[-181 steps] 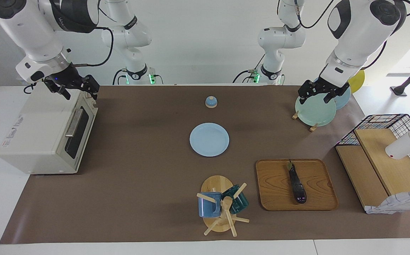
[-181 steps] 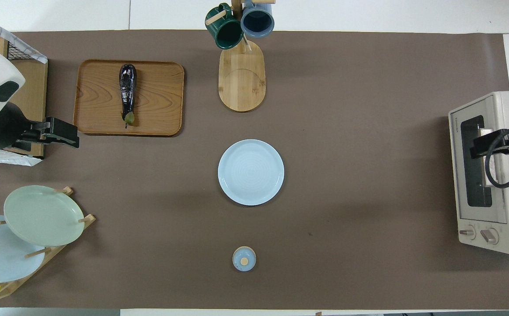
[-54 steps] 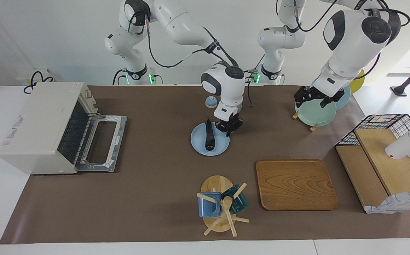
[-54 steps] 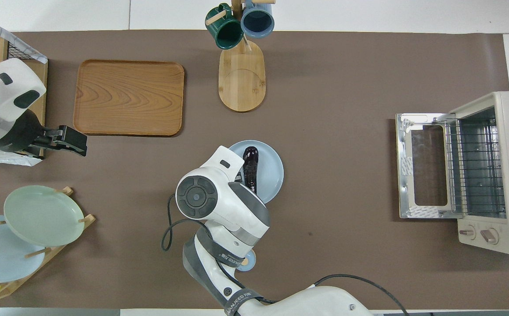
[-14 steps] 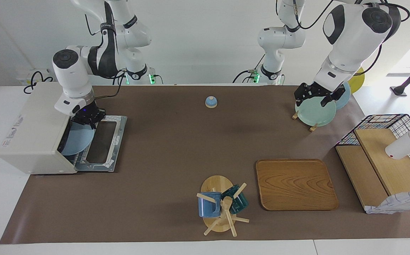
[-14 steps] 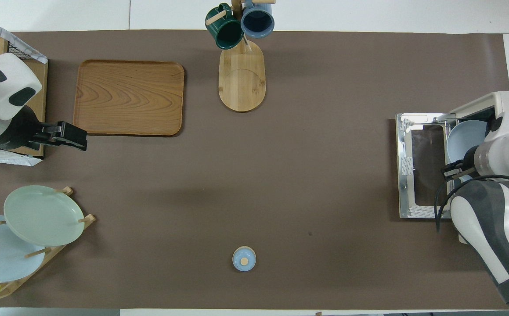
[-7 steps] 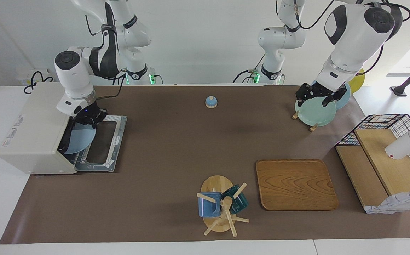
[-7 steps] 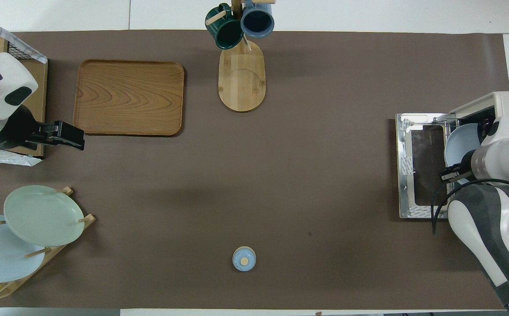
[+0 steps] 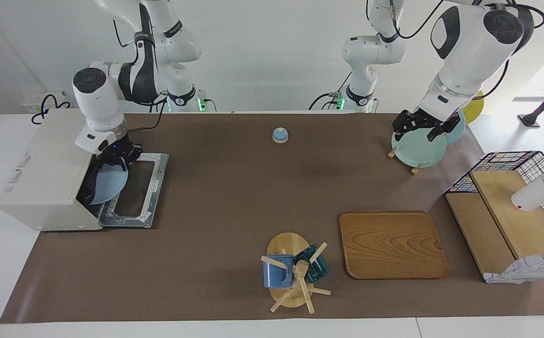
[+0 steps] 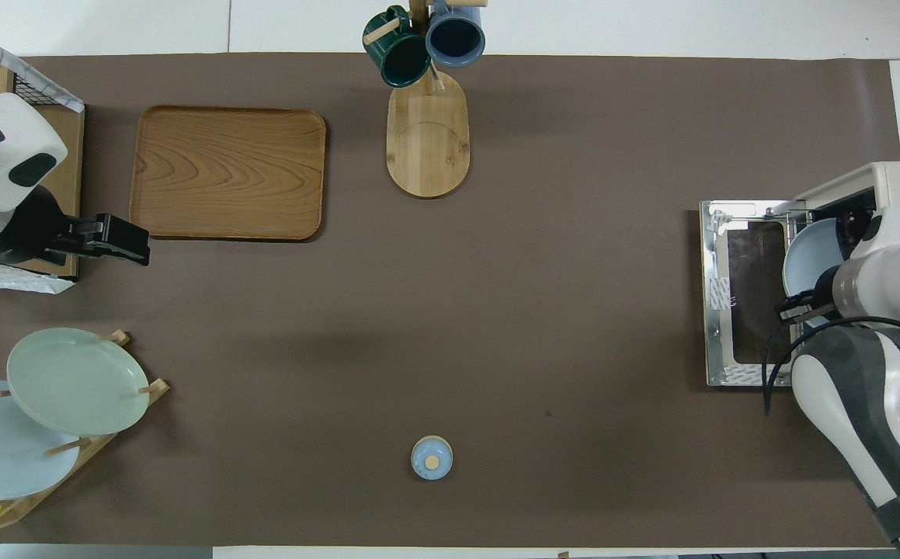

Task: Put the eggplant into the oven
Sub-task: 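Release the eggplant inside the oven and withdraw the right gripper, then push the oven door closed with the right gripper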

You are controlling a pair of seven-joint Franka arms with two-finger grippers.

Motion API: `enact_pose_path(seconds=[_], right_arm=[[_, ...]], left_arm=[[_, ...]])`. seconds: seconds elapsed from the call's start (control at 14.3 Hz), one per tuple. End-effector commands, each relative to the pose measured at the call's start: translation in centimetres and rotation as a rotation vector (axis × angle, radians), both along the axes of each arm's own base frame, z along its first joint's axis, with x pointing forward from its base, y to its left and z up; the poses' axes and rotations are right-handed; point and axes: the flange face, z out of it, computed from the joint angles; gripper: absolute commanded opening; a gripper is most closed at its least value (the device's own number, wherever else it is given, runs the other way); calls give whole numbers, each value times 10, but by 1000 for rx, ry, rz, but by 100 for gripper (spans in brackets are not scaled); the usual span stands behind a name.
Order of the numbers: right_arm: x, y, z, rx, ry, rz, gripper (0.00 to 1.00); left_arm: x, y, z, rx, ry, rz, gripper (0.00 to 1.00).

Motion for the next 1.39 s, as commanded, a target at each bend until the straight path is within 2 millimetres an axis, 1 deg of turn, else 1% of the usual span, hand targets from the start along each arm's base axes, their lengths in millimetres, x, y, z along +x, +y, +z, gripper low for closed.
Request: enact_pose_path(seconds=[0.0, 0.21, 0.35, 0.42, 0.49, 0.56, 0.63, 0.7, 0.77, 0.84, 0.98, 1.11, 1.18, 1.25, 1.32], right_arm=[[-6, 0, 1, 1, -16, -10, 13], [-5, 0, -1, 2, -12, -13, 11], [-3, 3, 1, 2, -6, -10, 11], [-1, 9, 1, 0, 0, 1, 11], [2, 14, 8, -1, 1, 9, 10], [7, 21, 13, 3, 8, 14, 9], [15, 33, 18, 29, -8, 3, 5], [19, 51, 18, 51, -27, -13, 0], [21, 72, 17, 58, -49, -26, 0], [23, 92, 7, 58, -51, -58, 0], [29, 115, -17, 57, -57, -89, 0], [32, 118, -36, 60, -71, -84, 0], [31, 118, -42, 66, -84, -82, 0], [29, 112, -46, 65, -84, -89, 0], [27, 113, -51, 64, -75, -91, 0]], left_arm=[[-3, 3, 4, -11, -11, 6, 100], [-3, 4, 4, -11, -11, 9, 100], [-3, 5, 4, -11, -11, 11, 100], [-3, 5, 4, -11, -11, 11, 100], [-3, 6, 4, -11, -11, 12, 100], [-3, 5, 4, -11, -11, 11, 100], [-3, 5, 4, -11, -11, 11, 100], [-3, 4, 4, -11, -11, 9, 100], [-3, 4, 4, -11, -11, 9, 100], [-3, 4, 4, -11, -11, 11, 100], [-3, 5, 4, -11, -11, 11, 100], [-3, 5, 4, -11, -11, 11, 100], [-3, 5, 4, -11, -11, 11, 100], [-3, 5, 4, -11, -11, 11, 100], [-3, 5, 4, -11, -11, 11, 100]])
